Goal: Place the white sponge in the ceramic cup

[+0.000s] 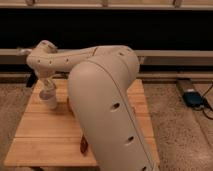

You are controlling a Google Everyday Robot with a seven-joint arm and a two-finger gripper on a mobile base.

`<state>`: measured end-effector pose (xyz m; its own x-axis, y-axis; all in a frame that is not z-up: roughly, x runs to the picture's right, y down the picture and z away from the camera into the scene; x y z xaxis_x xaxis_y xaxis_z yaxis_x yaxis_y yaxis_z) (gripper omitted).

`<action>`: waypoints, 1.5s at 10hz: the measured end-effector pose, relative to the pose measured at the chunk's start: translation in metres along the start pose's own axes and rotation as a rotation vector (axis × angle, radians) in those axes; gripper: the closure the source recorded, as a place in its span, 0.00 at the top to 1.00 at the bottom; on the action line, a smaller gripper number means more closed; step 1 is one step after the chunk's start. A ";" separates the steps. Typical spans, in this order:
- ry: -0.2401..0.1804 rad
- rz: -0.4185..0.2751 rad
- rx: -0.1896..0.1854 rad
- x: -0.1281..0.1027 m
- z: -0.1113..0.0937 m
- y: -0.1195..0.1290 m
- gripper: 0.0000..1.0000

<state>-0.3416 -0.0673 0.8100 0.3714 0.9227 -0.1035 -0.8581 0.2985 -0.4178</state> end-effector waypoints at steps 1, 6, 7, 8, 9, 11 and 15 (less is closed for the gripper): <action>-0.008 -0.001 -0.009 -0.001 0.003 0.002 0.23; -0.033 0.012 -0.067 0.006 0.020 0.016 0.75; -0.033 0.020 -0.076 0.010 0.024 0.017 0.80; -0.034 0.028 -0.085 0.013 0.025 0.018 0.80; -0.035 0.034 -0.093 0.017 0.028 0.020 0.80; -0.039 0.039 -0.106 0.022 0.031 0.026 0.80; -0.056 0.038 -0.099 0.028 0.027 0.027 0.80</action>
<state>-0.3635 -0.0267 0.8198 0.3160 0.9461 -0.0712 -0.8311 0.2398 -0.5018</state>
